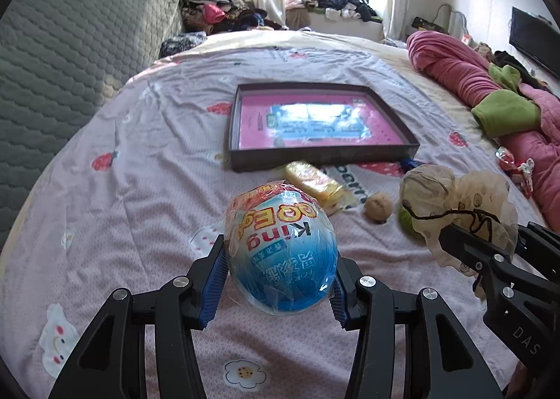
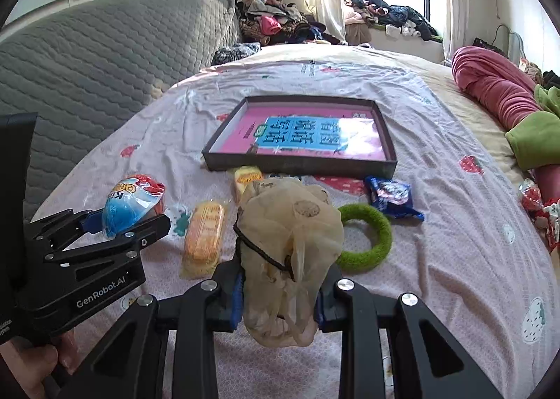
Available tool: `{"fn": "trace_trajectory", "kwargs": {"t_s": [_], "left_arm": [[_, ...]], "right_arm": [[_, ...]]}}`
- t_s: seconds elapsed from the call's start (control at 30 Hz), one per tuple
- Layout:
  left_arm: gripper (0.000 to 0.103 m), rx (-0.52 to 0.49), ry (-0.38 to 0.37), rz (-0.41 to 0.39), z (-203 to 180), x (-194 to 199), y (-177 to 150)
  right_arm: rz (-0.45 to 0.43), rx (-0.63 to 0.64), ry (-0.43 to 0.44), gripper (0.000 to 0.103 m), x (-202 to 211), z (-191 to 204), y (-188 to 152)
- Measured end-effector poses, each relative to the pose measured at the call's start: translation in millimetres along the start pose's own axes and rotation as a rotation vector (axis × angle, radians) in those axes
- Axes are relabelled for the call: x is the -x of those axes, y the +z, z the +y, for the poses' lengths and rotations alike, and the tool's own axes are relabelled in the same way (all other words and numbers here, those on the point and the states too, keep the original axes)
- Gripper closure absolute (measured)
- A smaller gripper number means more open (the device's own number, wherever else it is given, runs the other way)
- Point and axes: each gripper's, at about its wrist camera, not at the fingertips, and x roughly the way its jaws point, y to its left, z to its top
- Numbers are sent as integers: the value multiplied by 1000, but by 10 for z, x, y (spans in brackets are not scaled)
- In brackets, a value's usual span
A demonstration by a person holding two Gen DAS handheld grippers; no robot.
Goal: Organize objects
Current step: 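Carry the blue egg and mesh bag with both tools over the tray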
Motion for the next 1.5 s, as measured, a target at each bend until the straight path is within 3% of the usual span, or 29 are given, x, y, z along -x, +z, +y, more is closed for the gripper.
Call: {"fn": "trace_trajectory", "kwargs": {"t_s": [0.87, 1.5], "left_arm": [[51, -19, 39, -122, -246, 211, 676], [50, -14, 52, -155, -228, -72, 1246]], "right_arm": [[-108, 26, -38, 73, 182, -114, 542], [-164, 48, -56, 72, 22, -195, 1141]]}}
